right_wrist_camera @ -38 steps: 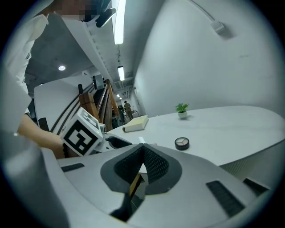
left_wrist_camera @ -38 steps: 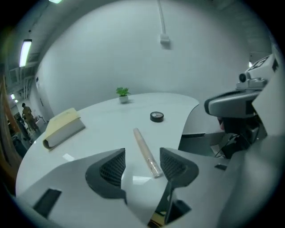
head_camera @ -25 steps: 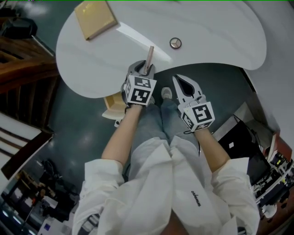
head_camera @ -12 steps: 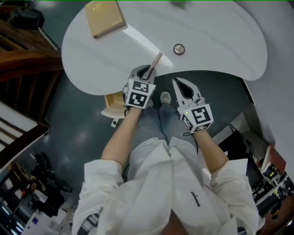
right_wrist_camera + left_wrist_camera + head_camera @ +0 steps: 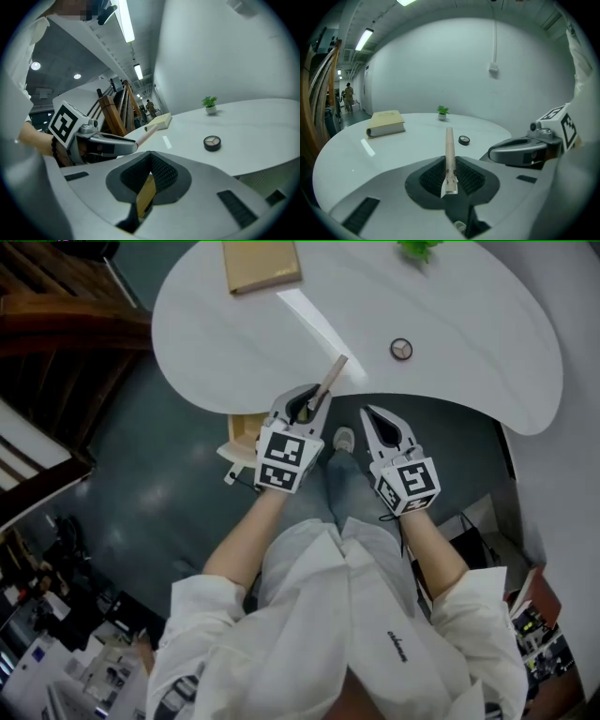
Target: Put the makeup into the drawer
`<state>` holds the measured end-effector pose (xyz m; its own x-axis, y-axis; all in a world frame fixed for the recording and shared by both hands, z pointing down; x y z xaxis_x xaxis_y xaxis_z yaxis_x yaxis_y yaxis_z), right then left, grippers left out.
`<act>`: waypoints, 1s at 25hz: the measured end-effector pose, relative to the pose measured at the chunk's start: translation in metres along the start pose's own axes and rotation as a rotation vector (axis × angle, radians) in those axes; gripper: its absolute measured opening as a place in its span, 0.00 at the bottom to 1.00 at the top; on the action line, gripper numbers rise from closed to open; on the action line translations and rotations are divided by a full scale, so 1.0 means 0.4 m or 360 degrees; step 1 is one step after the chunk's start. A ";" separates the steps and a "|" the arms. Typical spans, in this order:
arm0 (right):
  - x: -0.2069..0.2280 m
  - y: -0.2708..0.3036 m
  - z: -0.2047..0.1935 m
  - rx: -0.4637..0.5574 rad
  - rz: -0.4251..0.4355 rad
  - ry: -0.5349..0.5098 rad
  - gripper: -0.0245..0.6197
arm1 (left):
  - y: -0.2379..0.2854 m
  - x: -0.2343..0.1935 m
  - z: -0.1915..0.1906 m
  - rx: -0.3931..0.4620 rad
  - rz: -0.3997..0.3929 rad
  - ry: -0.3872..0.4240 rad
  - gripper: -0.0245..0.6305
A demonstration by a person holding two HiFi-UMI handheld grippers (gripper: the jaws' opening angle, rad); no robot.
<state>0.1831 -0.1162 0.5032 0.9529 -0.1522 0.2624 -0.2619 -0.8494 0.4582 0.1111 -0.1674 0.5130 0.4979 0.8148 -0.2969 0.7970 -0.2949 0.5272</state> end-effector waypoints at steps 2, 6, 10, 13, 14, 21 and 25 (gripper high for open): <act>-0.033 0.020 -0.017 -0.0026 0.0027 -0.0017 0.06 | -0.039 0.002 -0.009 0.0021 -0.0038 0.0007 0.16; -0.096 0.059 -0.069 -0.0094 0.0072 -0.0051 0.06 | -0.114 0.012 -0.085 -0.0109 -0.0224 0.0184 0.16; -0.171 0.093 -0.127 -0.0163 0.0150 -0.0203 0.06 | -0.190 0.001 -0.208 -0.0348 -0.0453 0.0515 0.16; -0.210 0.104 -0.175 -0.0216 0.0203 -0.0277 0.06 | -0.231 -0.031 -0.307 -0.0533 -0.0538 0.0655 0.16; -0.221 0.112 -0.190 -0.0230 0.0217 -0.0295 0.06 | -0.241 -0.047 -0.338 -0.0594 -0.0558 0.0695 0.16; -0.268 0.165 -0.319 -0.0354 0.0282 -0.0397 0.06 | -0.228 -0.140 -0.568 -0.1000 -0.0700 0.0982 0.16; -0.272 0.204 -0.379 -0.0393 0.0287 -0.0458 0.06 | -0.175 -0.184 -0.657 -0.1162 -0.0772 0.1090 0.16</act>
<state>0.0350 -0.0925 0.6410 0.8831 -0.4521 0.1252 -0.4239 -0.6548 0.6257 -0.0710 -0.0756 0.7071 -0.2855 0.9340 -0.2149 0.3513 0.3106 0.8833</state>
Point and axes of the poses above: the fingertips, and each gripper's own axes: y forward along the fingers, x to its right, z out of its top, the point moved 1 cm from there along -y, backward along the fingers, and after that the axes turned 12 degrees about -z, right-handed, at the moved point
